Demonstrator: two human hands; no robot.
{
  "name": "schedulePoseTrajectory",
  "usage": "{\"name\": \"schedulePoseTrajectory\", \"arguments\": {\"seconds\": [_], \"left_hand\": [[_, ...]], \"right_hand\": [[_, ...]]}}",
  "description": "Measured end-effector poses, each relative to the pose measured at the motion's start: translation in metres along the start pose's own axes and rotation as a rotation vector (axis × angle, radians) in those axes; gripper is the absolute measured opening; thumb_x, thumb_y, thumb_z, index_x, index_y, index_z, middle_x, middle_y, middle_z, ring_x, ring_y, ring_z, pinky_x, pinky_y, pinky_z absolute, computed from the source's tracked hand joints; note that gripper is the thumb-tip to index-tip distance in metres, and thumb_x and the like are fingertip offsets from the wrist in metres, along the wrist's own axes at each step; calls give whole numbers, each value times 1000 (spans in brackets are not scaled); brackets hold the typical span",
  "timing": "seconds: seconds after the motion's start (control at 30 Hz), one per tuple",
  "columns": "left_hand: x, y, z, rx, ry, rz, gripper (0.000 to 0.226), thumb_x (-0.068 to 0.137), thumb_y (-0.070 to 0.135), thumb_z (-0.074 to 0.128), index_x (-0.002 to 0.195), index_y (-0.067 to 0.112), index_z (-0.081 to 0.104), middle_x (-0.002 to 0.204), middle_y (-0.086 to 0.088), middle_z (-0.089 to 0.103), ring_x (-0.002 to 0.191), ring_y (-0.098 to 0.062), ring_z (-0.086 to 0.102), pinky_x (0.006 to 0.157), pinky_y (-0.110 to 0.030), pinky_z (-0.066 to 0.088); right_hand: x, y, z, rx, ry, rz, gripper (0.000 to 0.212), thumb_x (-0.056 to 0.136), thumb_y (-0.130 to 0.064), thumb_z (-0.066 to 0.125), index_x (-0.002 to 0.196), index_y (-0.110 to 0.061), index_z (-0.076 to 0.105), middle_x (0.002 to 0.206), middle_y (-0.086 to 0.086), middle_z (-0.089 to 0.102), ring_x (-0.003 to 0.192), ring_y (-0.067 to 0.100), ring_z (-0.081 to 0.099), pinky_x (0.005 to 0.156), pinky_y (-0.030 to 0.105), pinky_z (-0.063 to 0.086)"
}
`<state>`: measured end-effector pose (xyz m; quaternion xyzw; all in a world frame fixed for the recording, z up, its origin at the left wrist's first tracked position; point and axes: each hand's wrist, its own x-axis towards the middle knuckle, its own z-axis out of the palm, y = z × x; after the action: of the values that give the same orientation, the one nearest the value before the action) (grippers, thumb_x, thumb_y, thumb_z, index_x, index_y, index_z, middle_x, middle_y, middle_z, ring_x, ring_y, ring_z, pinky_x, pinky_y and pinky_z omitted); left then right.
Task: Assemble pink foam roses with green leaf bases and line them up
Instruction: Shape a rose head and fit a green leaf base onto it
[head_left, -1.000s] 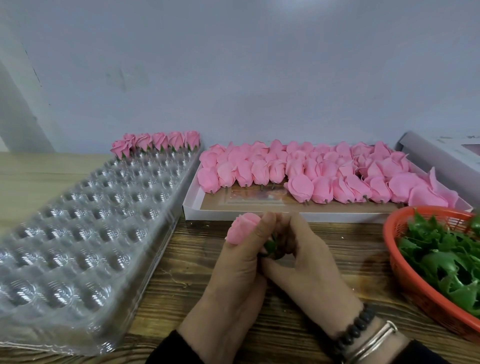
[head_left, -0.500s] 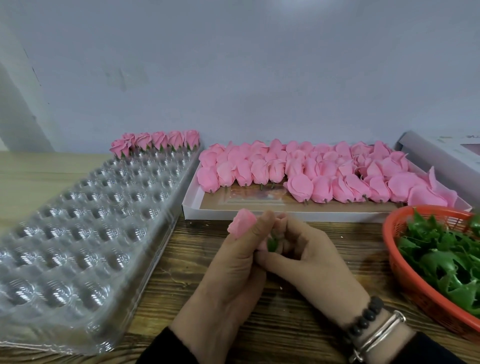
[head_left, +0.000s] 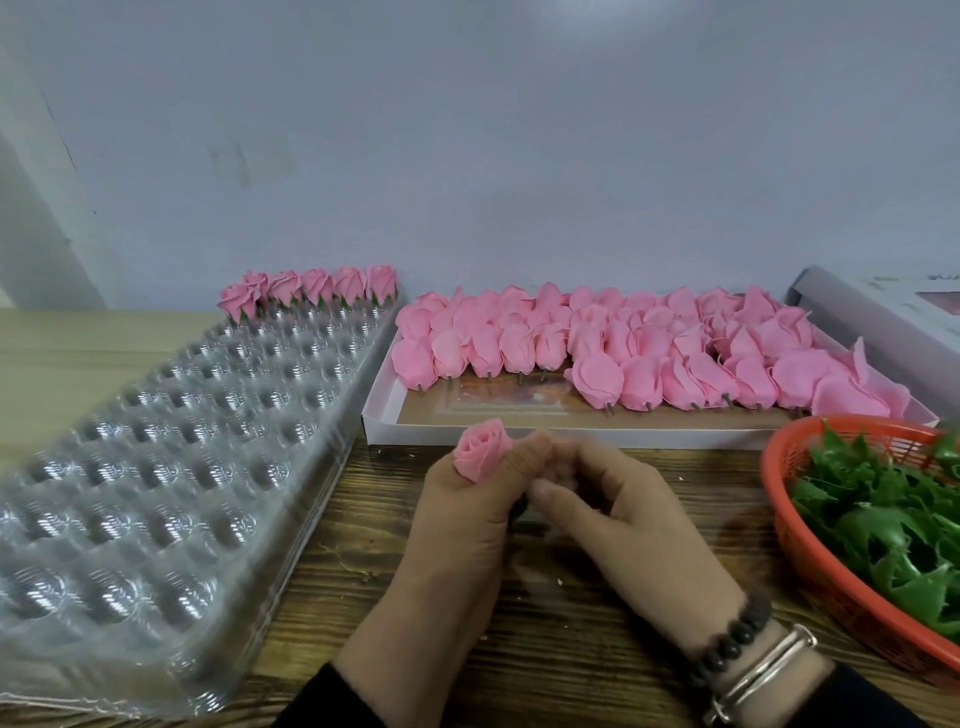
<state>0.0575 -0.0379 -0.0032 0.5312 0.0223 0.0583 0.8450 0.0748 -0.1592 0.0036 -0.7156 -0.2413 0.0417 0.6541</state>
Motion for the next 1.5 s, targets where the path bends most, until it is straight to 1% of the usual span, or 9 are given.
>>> {"name": "schedulePoseTrajectory", "arguments": {"seconds": [0.07, 0.17, 0.27, 0.43, 0.53, 0.7, 0.9, 1.23, 1.5], "left_hand": [[1, -1, -2, 200, 61, 100, 22, 77, 18, 70, 86, -2, 71, 86, -20, 71, 81, -33, 68, 75, -40, 57], [0, 2, -4, 503, 65, 228, 15, 80, 5, 67, 66, 12, 68, 57, 0, 65, 54, -12, 58, 49, -22, 49], [-2, 2, -3, 774, -2, 297, 13, 78, 5, 70, 73, 17, 69, 66, 1, 69, 64, -13, 63, 59, -28, 52], [-5, 3, -2, 1073, -53, 310, 10, 73, 17, 71, 83, 19, 71, 79, 0, 71, 77, -14, 65, 73, -36, 53], [-6, 4, 2, 1036, -49, 277, 13, 71, 20, 72, 83, 22, 66, 81, 2, 66, 76, -11, 61, 71, -34, 52], [-4, 3, -2, 962, -3, 164, 61, 52, 32, 82, 99, 42, 45, 95, 13, 54, 81, 7, 52, 61, -3, 40], [-6, 0, -5, 860, -46, 188, 13, 72, 16, 75, 74, 14, 63, 63, 1, 62, 59, -3, 54, 56, -21, 46], [-7, 4, 2, 678, -211, 153, 37, 67, -12, 69, 94, 12, 60, 82, 2, 65, 77, -2, 61, 67, -17, 48], [-8, 5, 5, 588, -117, 74, 18, 82, 3, 66, 65, 11, 63, 59, 7, 68, 59, -3, 63, 54, -17, 50]], "right_hand": [[1, 2, -1, -31, 127, -71, 16, 82, -6, 65, 90, -20, 62, 78, -2, 62, 71, 3, 57, 67, 12, 46], [0, -1, -5, -159, 114, -189, 35, 75, -17, 71, 105, -33, 58, 96, -6, 62, 85, 2, 57, 78, 9, 42], [-1, -3, -6, -387, -14, -272, 45, 71, -29, 69, 113, -39, 57, 107, -17, 58, 100, -1, 54, 84, 6, 37], [0, -5, -6, -384, -53, -273, 16, 73, -24, 69, 88, -28, 68, 91, -16, 56, 91, 4, 56, 80, 11, 41], [1, -5, -7, -348, 0, -230, 9, 75, -15, 75, 76, -21, 68, 80, -9, 60, 83, 4, 56, 74, 9, 39], [3, -5, -11, -180, 134, -158, 17, 72, -5, 73, 70, -21, 66, 73, 1, 62, 70, 6, 57, 66, 15, 44], [1, -12, -11, -220, 21, -144, 14, 73, -12, 73, 71, -25, 66, 74, 0, 66, 72, 12, 60, 66, 18, 47], [-1, -19, -8, -457, -117, -270, 9, 75, -30, 68, 74, -21, 68, 81, -7, 61, 83, 8, 59, 73, 25, 46], [-4, -14, -3, -323, 58, -303, 29, 75, -43, 63, 103, -36, 58, 95, -14, 58, 84, 3, 56, 72, 11, 43]]}}
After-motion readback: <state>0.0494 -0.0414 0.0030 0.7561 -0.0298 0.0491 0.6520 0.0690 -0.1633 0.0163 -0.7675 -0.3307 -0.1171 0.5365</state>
